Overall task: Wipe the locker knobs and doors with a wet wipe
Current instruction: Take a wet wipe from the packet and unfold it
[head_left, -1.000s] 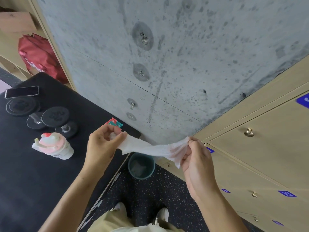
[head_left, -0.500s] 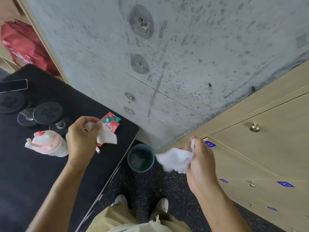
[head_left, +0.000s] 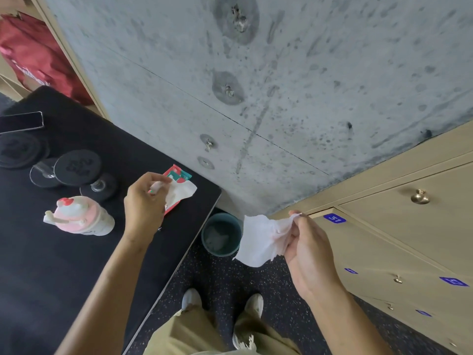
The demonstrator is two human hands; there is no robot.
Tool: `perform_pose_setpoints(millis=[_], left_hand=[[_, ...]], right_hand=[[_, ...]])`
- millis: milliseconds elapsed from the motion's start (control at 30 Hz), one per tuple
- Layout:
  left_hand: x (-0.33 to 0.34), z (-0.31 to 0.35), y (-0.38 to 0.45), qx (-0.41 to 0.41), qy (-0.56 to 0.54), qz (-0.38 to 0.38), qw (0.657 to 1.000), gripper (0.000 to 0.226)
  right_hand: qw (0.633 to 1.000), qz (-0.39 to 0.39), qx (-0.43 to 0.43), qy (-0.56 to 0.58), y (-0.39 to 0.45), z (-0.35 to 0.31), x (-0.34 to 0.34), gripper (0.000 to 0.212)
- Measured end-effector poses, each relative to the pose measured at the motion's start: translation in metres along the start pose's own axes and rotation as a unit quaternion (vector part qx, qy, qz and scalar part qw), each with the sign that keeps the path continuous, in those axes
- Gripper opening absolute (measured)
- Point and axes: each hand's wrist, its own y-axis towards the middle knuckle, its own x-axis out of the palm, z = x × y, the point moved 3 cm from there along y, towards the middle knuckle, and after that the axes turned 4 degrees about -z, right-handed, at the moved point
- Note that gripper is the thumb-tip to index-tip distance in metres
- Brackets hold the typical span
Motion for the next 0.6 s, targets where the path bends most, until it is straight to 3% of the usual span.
perform_pose_setpoints(millis=[600], left_hand=[[0.053,-0.105,0.111,-0.086,0.113,-0.103,0.985,0.03]], right_hand=[[0.999,-0.003,0.037,0.008,0.053,0.041,0.022,0.024]])
